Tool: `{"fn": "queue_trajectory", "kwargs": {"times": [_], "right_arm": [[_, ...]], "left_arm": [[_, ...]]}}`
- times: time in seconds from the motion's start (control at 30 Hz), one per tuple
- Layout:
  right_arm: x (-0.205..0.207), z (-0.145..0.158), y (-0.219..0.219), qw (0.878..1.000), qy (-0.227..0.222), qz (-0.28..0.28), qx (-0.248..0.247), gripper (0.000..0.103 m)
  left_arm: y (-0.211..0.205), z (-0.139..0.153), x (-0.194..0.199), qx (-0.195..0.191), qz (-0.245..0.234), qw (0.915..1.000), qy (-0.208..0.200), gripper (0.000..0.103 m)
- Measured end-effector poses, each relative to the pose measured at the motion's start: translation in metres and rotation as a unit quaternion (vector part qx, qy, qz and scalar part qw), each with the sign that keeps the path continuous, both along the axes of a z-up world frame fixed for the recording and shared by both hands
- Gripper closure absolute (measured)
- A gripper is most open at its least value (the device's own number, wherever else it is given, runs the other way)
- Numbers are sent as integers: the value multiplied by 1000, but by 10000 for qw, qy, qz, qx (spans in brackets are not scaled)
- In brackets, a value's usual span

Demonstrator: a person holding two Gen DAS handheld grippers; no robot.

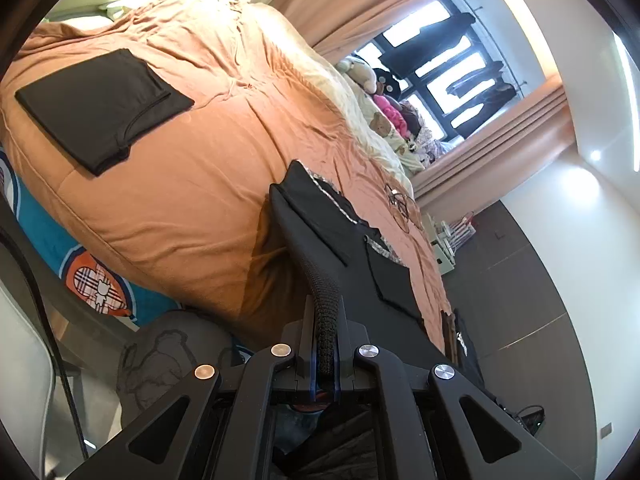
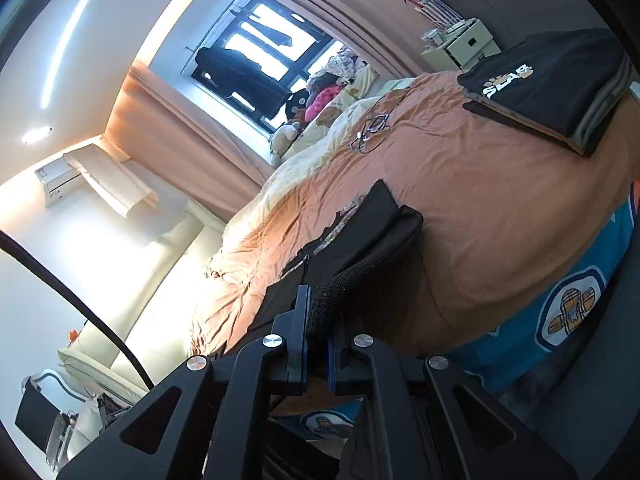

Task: Fold small clothes
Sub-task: 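Lift the hem with both grippers and fold it over toward the collar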

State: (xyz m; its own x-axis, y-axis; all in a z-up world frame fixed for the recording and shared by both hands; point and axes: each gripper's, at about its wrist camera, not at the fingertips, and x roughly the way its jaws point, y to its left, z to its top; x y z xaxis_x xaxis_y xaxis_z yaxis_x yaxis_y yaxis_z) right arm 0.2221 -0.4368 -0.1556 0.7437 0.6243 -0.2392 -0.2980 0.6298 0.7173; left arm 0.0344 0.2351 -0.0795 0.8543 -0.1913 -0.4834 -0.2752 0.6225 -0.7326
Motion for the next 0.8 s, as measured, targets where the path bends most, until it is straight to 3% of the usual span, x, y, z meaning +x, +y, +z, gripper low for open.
{"fn": "queue_trajectory", "kwargs": {"times": [0.33, 0.6, 0.8], "right_arm": [[66, 23, 14, 9987, -50, 34, -506, 100], [136, 38, 33, 9942, 122, -51, -1070, 100], [183, 55, 53, 9936, 147, 2, -1120, 100]], "left_arm": [[17, -4, 36, -36, -24, 10000, 43, 98], [29, 12, 107, 98, -316, 9994, 36, 98], [38, 19, 161, 152, -322, 9993, 147, 98]]}}
